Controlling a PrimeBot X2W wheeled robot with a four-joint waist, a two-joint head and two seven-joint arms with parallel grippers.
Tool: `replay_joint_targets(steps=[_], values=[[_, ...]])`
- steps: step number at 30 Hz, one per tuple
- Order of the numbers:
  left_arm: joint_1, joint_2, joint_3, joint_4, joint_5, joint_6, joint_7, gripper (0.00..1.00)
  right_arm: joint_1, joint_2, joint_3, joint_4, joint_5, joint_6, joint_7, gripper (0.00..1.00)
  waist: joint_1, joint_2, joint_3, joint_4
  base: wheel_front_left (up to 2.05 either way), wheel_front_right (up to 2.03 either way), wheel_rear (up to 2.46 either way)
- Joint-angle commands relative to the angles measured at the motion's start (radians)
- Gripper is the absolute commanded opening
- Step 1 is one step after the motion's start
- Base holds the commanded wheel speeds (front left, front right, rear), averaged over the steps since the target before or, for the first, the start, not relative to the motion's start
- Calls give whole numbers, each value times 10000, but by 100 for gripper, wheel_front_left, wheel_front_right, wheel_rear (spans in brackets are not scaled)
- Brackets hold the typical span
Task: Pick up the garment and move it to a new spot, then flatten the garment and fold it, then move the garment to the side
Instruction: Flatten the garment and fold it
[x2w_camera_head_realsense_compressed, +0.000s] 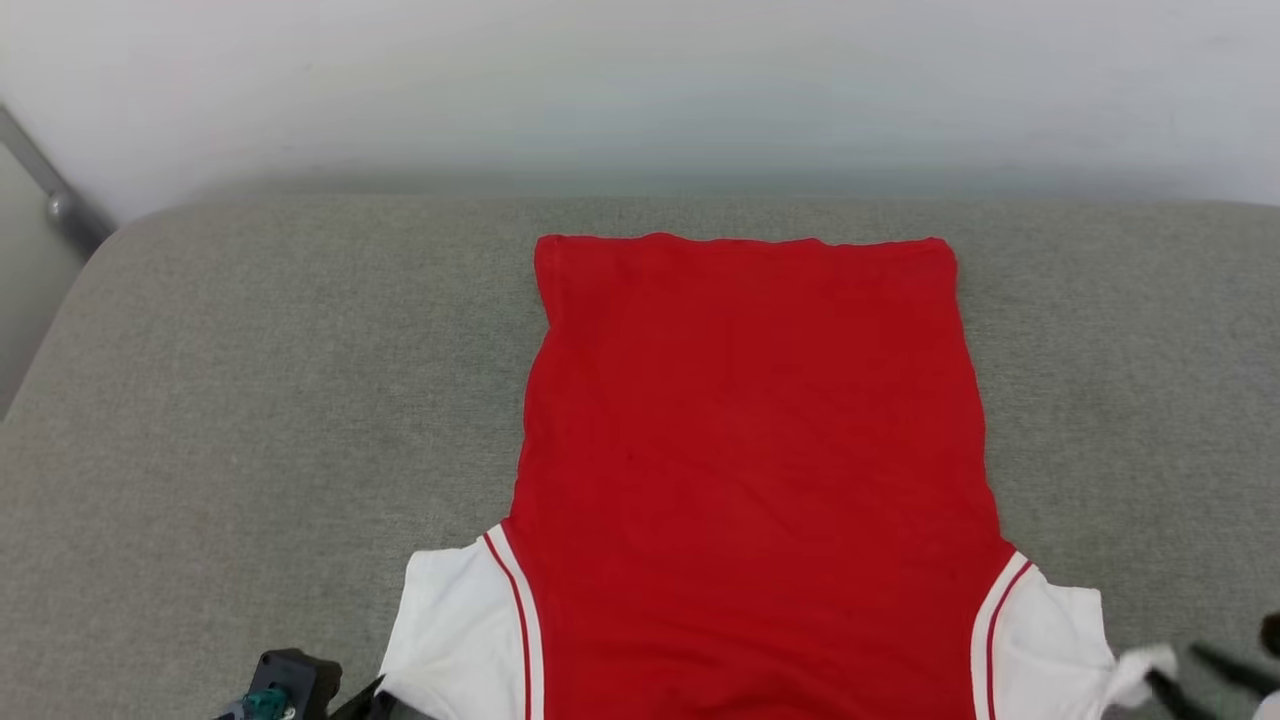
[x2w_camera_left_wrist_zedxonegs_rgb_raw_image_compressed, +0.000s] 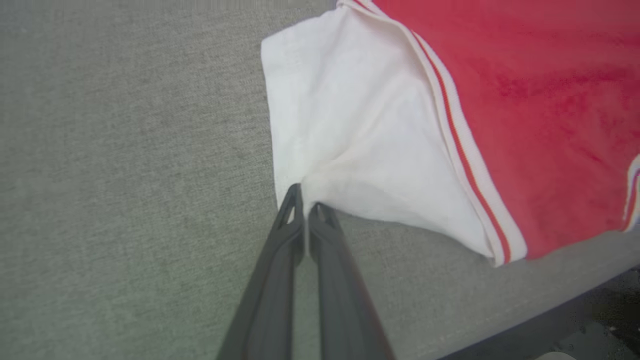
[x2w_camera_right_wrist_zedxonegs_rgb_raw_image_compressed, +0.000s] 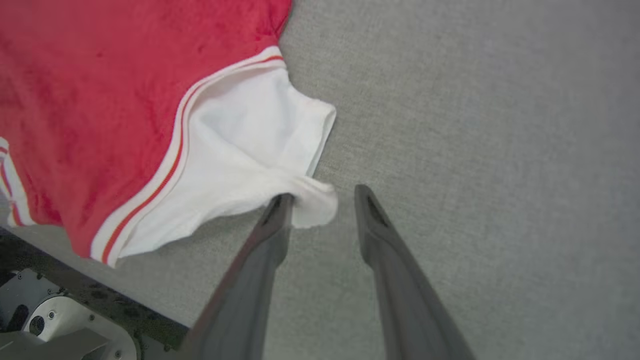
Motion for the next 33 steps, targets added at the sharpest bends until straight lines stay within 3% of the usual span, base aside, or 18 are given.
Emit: replay_joint_targets(steps=[1,6,10,16,20,23,27,33], values=[[-173,15,19,-160,134,99,0,0,-331,-150,-403,-343,-58,-11,134,100,2,0,135,130,0,0,0],[-527,89,64,-688,466,335,22,0,-1473,-909,-1803,-1194,-62,-9,633,100,2,0,696,456,0,0,0],[-889,125,133,-1155,796,530,0,0,-3142,-1870,-2257,-1593,522,-9,1556,100,2,0,1469,787,0,0,0],[-1480,-49,209,-1668,1260,781,-89,0,-5945,-3774,-1101,-1660,1845,-9,4311,100,2,0,2691,1380,0,0,0],[-1805,-257,194,-1894,1523,834,-188,0,-7988,-4348,-195,-1454,2485,-11,6479,100,2,0,3430,1736,0,0,0],[-2010,-346,243,-2055,1700,899,-283,0,-9512,-4141,336,-1101,2540,-11,8038,100,2,0,3974,2001,0,0,0],[-2189,-452,248,-2265,1920,983,-402,0,-11447,-3363,800,-442,2190,-9,9657,100,2,0,4639,2333,0,0,0],[-2456,-478,197,-2619,2200,1066,-379,0,-13233,-2266,1120,474,1330,-9,10847,100,2,0,5330,2726,0,0,0]])
